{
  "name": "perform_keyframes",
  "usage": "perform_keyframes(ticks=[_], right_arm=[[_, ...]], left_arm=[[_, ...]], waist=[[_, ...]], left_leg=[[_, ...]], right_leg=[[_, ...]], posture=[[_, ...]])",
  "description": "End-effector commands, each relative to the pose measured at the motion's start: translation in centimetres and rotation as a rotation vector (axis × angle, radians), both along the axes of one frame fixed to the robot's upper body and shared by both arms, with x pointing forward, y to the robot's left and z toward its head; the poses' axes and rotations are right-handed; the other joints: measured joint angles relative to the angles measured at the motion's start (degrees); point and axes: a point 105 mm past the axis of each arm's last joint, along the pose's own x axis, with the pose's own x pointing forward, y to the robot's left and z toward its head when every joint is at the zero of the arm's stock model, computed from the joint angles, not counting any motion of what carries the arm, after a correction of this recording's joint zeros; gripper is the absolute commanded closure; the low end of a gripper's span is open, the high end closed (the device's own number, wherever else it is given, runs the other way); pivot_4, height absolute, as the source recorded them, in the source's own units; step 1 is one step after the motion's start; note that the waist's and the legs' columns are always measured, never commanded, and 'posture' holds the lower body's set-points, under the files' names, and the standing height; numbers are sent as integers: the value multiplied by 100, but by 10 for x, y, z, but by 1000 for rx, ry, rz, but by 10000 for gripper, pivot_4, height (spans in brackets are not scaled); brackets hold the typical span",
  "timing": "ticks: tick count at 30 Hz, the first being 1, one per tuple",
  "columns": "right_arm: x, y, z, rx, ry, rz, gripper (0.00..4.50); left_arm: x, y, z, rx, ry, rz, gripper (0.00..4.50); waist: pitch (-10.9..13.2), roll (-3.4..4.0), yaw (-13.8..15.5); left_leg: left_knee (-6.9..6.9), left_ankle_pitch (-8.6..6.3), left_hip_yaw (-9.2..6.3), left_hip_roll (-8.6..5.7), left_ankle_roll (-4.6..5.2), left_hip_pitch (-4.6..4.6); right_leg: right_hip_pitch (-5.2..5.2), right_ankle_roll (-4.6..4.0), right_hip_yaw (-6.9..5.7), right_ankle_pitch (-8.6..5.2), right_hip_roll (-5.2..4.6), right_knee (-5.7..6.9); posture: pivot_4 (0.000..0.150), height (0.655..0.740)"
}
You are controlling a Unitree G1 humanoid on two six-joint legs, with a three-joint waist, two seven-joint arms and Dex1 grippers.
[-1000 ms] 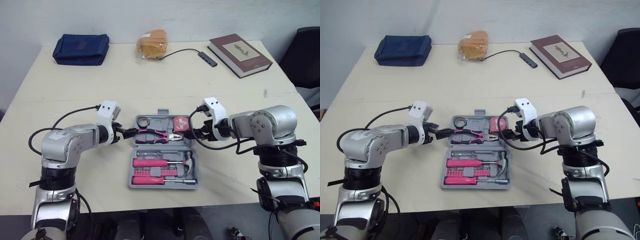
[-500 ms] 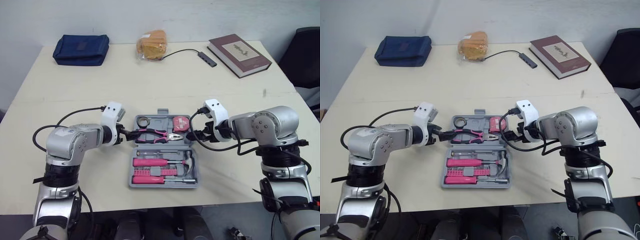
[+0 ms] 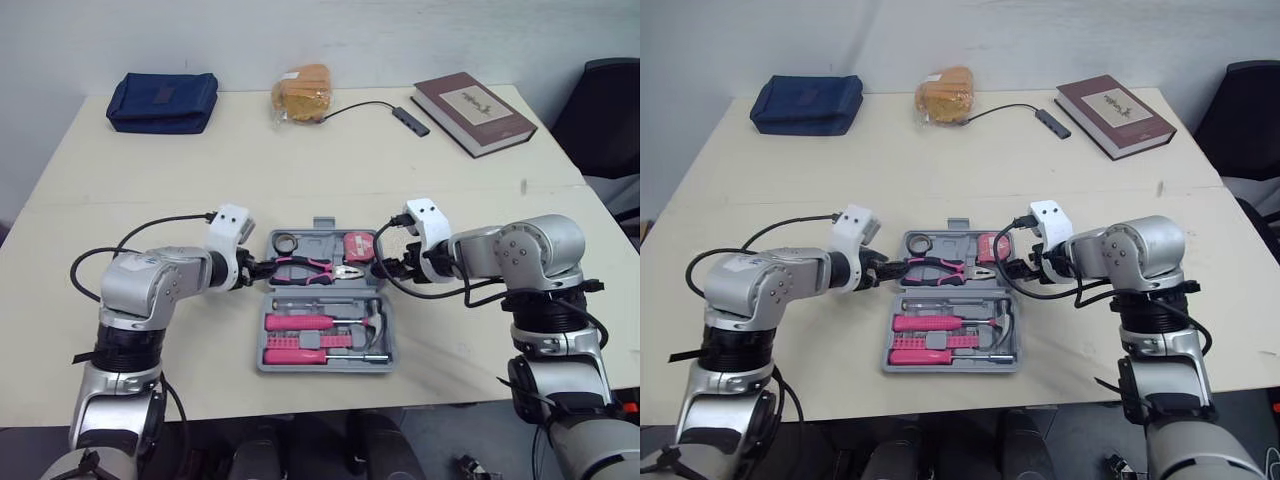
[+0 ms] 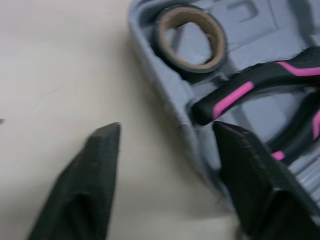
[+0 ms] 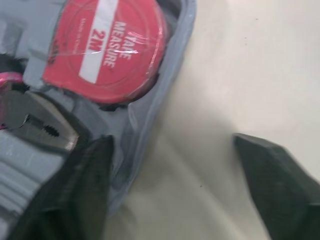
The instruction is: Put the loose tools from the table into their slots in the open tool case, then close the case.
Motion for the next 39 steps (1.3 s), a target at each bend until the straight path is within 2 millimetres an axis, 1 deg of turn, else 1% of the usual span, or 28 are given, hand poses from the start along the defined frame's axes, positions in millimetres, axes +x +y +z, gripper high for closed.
perform_keyframes(ticks=[1,3,4,5,6,9,11,13,15,17,19,20,22,24,27,28,29,30,31,33,34,35,36,38,39], right_arm=[[-6,15,-12,51,80,35,22834],[-5,18,-12,70,84,29,31947],[-4,19,-11,79,84,23,37220],[-4,20,-11,85,85,19,41521],[-3,20,-10,90,83,15,44633],[0,23,1,144,32,-17,44633],[0,26,14,164,-38,-9,44633],[0,28,25,161,-127,16,44633],[1,28,37,133,-281,74,44633],[1,25,39,91,-384,100,44633],[2,20,37,29,-490,134,44633],[2,17,33,-16,-536,152,44633],[3,12,28,-109,-658,196,44633],[1,8,29,-210,-838,258,44633],[-7,-3,21,-297,-1006,297,44633],[-10,-7,14,-330,-1030,319,44633],[-17,-9,12,-374,-1109,358,44633],[-22,-12,4,-419,-1136,382,44633],[-28,-14,-1,-468,-1191,405,44633],[-37,-15,-9,-527,-1268,451,44633],[-43,-15,-14,-545,-1303,479,44877],[-47,-17,-20,-547,-1300,491,45000],[-53,-18,-28,-553,-1296,512,40955],[-64,-25,-40,-589,-1290,552,31824],[-70,-29,-42,-616,-1304,574,27740]], left_arm=[[2,-6,9,-30,-18,-9,31987],[1,-9,9,-57,-12,-12,40369],[1,-10,10,-74,-10,-9,44409],[1,-11,10,-85,-9,-5,45000],[1,-12,11,-96,-12,-2,45000],[1,-14,16,-156,-43,9,45000],[3,-14,20,-179,-83,13,45000],[5,-13,24,-194,-131,22,45000],[9,-12,30,-194,-229,4,45000],[10,-9,31,-176,-310,-17,45000],[11,0,24,-114,-388,-6,45000],[12,4,23,-83,-439,-6,45000],[12,8,26,-43,-553,-16,45000],[9,14,32,12,-714,-42,45000],[-3,19,33,112,-874,-114,45000],[-8,22,31,145,-907,-136,45000],[-12,25,29,176,-935,-138,45000],[-17,28,27,204,-963,-154,45000],[-24,31,24,255,-991,-181,45000],[-34,34,16,301,-1015,-223,45000],[-38,39,13,316,-1023,-218,42186],[-42,45,6,309,-998,-214,39182],[-45,57,0,327,-977,-181,36309],[-53,85,-16,371,-894,-143,27353],[-58,99,-22,389,-851,-126,23548]], waist=[[0,0,-15],[0,0,-9],[-1,0,-10],[-2,1,-10],[-2,1,-9],[-2,1,-7],[-1,2,-3],[1,5,0],[2,6,13],[3,8,18],[3,8,23],[3,8,23],[3,8,27],[3,8,33],[3,7,30],[3,7,29],[3,7,29],[3,7,25],[3,7,18],[3,7,9],[3,7,8],[3,7,8],[3,7,8],[1,4,13],[1,3,13]], left_leg=[[0,0,0,1,0,0],[0,0,0,2,-1,1],[0,0,0,2,-1,1],[0,0,0,2,-1,3],[1,0,0,1,0,4],[4,3,0,1,4,2],[4,3,-1,2,4,1],[4,3,-1,1,4,-1],[2,3,-1,1,4,-6],[-1,2,-2,-5,5,-11],[-5,1,1,-10,6,-12],[-6,0,4,-11,6,-13],[-7,0,9,-12,6,-13],[-4,0,17,-13,7,-14],[-2,0,27,-12,7,-12],[-2,0,28,-12,8,-11],[-3,0,28,-10,8,-10],[-5,-1,26,-9,8,-9],[-8,-2,25,-9,10,-6],[-17,-3,22,-4,13,-2],[-19,-4,22,-4,13,1],[-19,-4,22,-2,13,2],[-18,-4,22,0,14,4],[-18,-5,21,4,17,8],[-19,-6,19,4,17,8]], right_leg=[[0,0,0,0,2,0],[0,-1,0,0,2,2],[0,-1,-1,0,2,2],[1,-1,0,0,2,2],[2,-1,1,0,0,3],[2,1,2,2,-4,6],[1,1,2,3,-4,7],[-1,1,2,3,-6,7],[-3,1,1,3,-6,3],[-4,5,-3,5,-4,-7],[-4,8,-2,6,-4,-12],[-4,9,-3,7,-4,-17],[-3,10,-4,8,-5,-20],[-2,11,-5,8,-6,-20],[0,11,-9,12,-7,-19],[1,9,-9,13,-7,-19],[1,9,-10,13,-7,-19],[1,9,-9,13,-7,-20],[1,9,-6,13,-8,-21],[1,9,-2,13,-9,-26],[1,9,1,13,-10,-28],[1,9,2,13,-11,-27],[1,9,4,13,-12,-26],[4,8,4,12,-11,-25],[4,7,2,12,-10,-27]], posture=[[1500,7400],[1500,7400],[1500,7400],[1500,7400],[1500,7400],[1500,7400],[1500,7400],[1500,7400],[1500,7400],[1500,7400],[1500,7400],[1500,7400],[1500,7400],[1500,7400],[1500,7400],[1500,7400],[1500,7400],[1500,7400],[1500,7400],[1500,7400],[1500,7400],[1500,7400],[1500,7400],[1500,7400],[1500,7400]])
